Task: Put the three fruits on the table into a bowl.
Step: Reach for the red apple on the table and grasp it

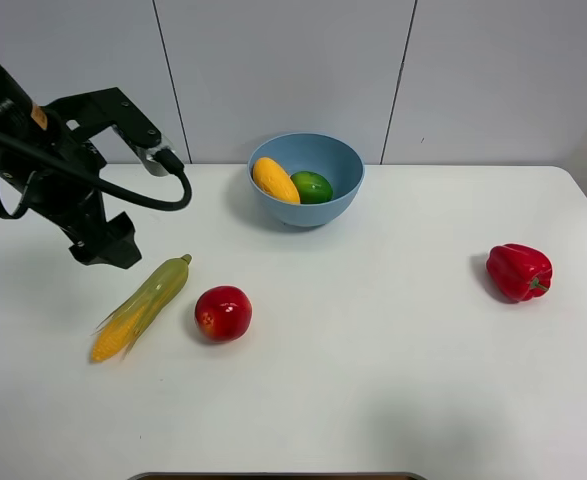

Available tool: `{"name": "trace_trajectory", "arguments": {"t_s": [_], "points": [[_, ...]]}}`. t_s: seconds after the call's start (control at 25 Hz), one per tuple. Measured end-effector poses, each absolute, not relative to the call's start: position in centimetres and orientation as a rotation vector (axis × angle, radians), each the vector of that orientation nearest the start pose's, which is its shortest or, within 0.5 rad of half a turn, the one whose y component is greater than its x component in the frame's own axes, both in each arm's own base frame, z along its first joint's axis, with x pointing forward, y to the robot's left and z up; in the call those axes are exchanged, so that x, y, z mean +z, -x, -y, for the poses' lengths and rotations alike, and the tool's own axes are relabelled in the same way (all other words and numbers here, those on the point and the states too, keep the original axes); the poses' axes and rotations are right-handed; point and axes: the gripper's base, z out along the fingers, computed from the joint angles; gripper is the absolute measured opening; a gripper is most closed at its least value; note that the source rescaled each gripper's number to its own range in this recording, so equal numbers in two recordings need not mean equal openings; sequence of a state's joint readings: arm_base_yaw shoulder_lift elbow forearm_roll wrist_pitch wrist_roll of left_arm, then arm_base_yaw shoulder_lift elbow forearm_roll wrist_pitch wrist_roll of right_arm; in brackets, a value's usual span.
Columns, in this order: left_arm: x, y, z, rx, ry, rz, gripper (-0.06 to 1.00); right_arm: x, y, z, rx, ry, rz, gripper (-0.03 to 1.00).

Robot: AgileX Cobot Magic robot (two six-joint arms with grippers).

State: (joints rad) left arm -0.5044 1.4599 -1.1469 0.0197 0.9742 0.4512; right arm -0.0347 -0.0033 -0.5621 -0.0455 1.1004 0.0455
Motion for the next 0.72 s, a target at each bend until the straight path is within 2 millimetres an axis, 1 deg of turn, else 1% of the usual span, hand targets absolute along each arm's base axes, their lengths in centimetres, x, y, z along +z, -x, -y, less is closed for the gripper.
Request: {"name": "trace_trajectory", "arguments": {"t_s": [0.24, 0.36, 0.48, 0.72], "points": [[29.3, -24.8, 18.0, -0.093, -1.361, -2.367, 0.86, 29.1, 1.5, 0.3, -0.047, -0.086, -2.016, 1.00], [28.7, -24.5, 19.7, -0.128, -1.401, -2.331, 0.86, 29.1, 1.5, 0.3, -0.047, -0.086, -2.016, 1.00], [27.6, -24.6, 20.6, -0.135, -1.430, -2.345, 0.86, 29.1, 1.5, 0.3, -0.047, -0.086, -2.016, 1.00], [24.9, -25.5, 21.2, -0.117, -1.474, -2.424, 0.86, 29.1, 1.5, 0.3, -0.047, -0.086, -2.016, 1.00]]}}
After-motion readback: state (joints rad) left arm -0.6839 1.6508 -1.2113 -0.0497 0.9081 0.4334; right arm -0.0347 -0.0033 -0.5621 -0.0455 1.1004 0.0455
